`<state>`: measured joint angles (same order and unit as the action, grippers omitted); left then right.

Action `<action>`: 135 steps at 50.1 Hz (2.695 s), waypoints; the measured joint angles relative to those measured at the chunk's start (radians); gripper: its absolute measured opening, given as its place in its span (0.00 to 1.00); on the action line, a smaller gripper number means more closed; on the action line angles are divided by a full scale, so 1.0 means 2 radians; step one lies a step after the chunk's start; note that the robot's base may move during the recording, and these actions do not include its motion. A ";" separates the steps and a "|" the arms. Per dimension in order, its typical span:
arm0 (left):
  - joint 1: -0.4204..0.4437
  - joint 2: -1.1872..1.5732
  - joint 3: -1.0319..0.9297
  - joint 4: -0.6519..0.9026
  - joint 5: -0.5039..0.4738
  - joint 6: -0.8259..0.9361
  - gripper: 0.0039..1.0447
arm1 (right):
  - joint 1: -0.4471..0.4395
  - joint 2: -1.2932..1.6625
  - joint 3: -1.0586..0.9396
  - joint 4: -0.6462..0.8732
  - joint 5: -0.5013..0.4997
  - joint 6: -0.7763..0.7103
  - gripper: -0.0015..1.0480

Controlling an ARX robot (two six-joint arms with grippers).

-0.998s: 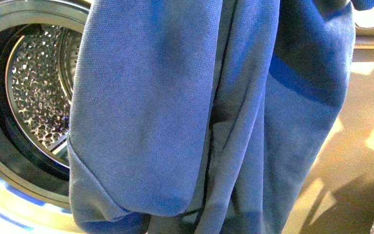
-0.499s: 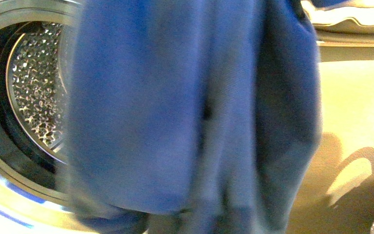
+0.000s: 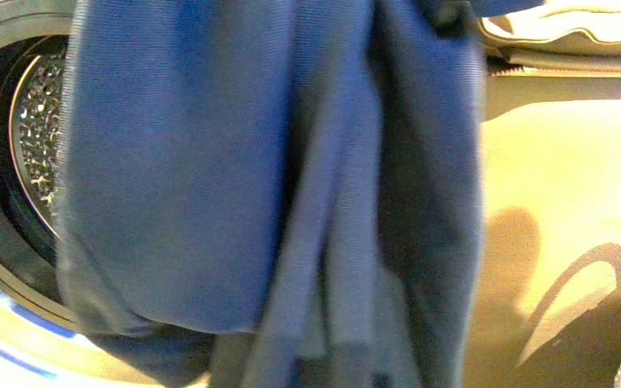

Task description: Collect clothes from washing machine

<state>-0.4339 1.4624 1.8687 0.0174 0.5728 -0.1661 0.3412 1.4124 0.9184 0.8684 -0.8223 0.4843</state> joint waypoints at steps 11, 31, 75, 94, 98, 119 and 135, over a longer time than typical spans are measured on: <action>0.000 0.000 0.000 0.000 -0.001 0.000 0.06 | 0.048 0.032 0.043 -0.043 0.096 -0.042 0.93; 0.000 0.000 0.000 0.000 -0.002 0.000 0.06 | 0.102 0.081 0.087 -0.070 0.246 -0.079 0.92; 0.000 0.000 0.001 0.000 -0.001 -0.001 0.95 | -0.115 -0.107 0.102 -0.168 0.265 -0.038 0.07; 0.000 0.000 0.001 0.000 -0.001 -0.001 0.94 | -0.342 -0.122 0.259 -0.237 0.176 0.035 0.07; 0.000 0.000 0.001 0.000 -0.001 -0.001 0.94 | -0.379 -0.122 0.291 -0.257 0.161 0.037 0.07; 0.000 0.000 0.002 0.000 -0.001 -0.001 0.94 | -0.569 -0.117 0.284 -0.305 0.071 0.024 0.07; 0.000 0.000 0.002 0.000 -0.001 -0.001 0.94 | -0.550 -0.098 0.060 -0.406 0.070 -0.139 0.07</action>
<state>-0.4339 1.4624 1.8717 0.0174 0.5709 -0.1684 -0.7586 1.2160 1.0378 0.0566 -0.6827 0.2070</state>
